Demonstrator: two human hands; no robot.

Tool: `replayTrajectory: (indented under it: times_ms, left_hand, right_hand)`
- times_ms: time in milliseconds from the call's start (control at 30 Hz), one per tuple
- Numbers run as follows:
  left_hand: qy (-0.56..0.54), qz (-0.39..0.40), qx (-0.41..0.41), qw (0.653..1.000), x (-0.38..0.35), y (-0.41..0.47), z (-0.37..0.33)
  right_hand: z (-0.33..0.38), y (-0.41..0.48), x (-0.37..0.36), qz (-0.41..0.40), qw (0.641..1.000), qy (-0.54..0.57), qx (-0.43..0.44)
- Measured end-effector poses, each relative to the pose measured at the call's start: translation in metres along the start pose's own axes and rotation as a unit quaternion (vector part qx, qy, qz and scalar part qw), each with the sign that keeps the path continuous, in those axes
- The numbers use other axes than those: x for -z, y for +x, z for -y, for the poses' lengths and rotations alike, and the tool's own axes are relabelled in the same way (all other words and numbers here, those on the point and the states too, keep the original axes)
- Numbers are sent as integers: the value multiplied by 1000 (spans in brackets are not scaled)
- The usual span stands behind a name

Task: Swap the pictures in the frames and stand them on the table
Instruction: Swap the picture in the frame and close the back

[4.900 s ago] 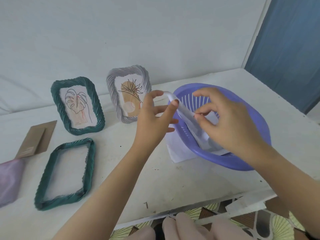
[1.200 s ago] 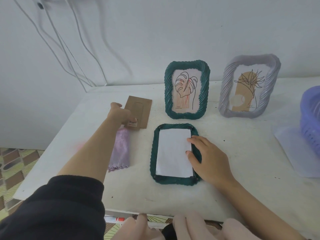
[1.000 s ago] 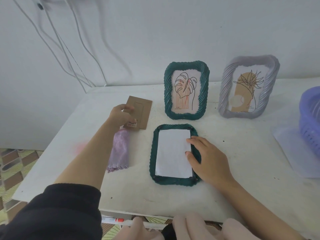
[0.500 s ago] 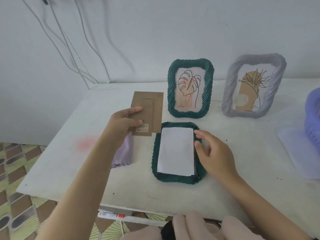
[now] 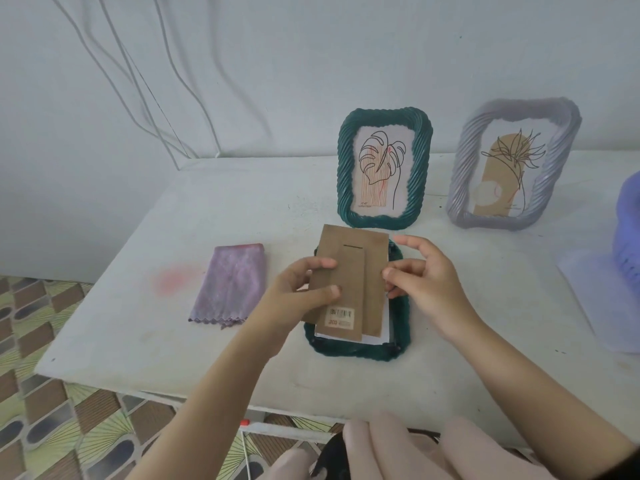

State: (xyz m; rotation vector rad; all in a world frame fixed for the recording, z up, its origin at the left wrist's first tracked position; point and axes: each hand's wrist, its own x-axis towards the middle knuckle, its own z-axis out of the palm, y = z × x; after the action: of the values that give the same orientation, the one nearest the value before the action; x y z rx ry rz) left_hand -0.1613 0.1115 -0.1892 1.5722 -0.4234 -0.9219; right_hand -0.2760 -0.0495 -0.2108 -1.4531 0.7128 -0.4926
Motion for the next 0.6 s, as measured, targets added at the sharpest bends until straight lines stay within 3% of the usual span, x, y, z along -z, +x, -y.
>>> replayTrajectory:
  times_ms: [133, 600]
  left_hand:
    - [135, -65, -58, 987, 8, 10, -2]
    - [282, -77, -84, 953, 7, 27, 4]
  right_hand:
    - [-3, 2, 3, -12, 999, -31, -6]
    - [-8, 5, 8, -7, 991, -131, 12]
